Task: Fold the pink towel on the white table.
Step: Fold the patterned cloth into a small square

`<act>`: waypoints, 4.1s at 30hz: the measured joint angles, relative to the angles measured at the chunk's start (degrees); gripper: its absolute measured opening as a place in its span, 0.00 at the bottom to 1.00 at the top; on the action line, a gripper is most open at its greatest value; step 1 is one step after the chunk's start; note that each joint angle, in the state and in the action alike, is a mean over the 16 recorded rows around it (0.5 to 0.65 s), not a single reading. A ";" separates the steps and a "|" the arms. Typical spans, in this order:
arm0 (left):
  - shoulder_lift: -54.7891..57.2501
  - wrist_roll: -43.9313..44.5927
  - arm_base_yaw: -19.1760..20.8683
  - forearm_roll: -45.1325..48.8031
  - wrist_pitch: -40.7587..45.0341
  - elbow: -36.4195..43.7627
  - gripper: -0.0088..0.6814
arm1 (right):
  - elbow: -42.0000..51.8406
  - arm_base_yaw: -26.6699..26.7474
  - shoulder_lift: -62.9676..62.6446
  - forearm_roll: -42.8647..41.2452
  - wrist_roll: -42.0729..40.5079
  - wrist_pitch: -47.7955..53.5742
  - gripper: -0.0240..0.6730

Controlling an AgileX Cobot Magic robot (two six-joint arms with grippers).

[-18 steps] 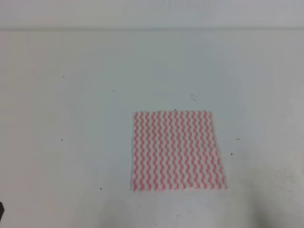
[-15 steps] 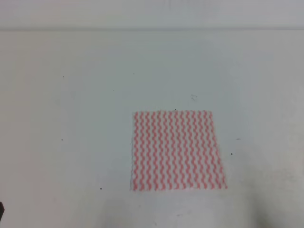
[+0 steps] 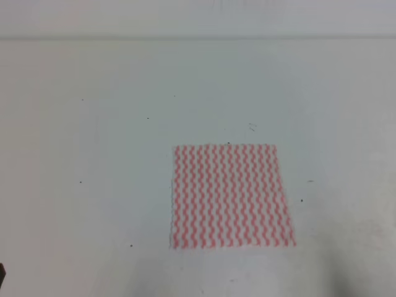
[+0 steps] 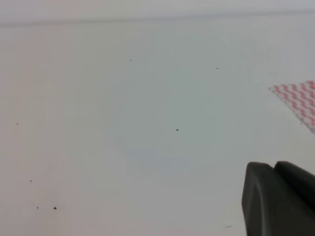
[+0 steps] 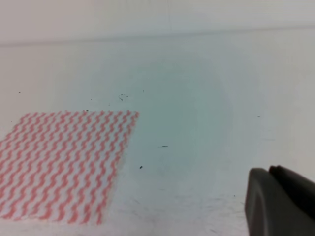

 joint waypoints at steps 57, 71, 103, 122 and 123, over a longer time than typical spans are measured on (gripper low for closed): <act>0.11 -0.06 -0.03 -11.92 -8.35 -0.08 0.01 | 0.18 0.00 0.01 10.12 0.00 -5.90 0.01; 0.13 0.06 -0.03 -30.17 -13.34 0.00 0.01 | 0.26 0.01 0.67 30.73 0.00 -15.70 0.01; 50.62 18.96 -2.44 -34.40 6.49 -32.16 0.01 | -25.04 0.01 36.85 22.44 -0.04 13.50 0.01; 72.50 34.27 -22.45 -46.50 -10.25 -37.39 0.01 | -36.30 10.96 65.63 34.23 -10.46 13.16 0.01; 72.76 34.31 -22.66 -46.58 -10.28 -37.42 0.01 | -36.75 12.04 66.76 34.43 -10.44 12.48 0.01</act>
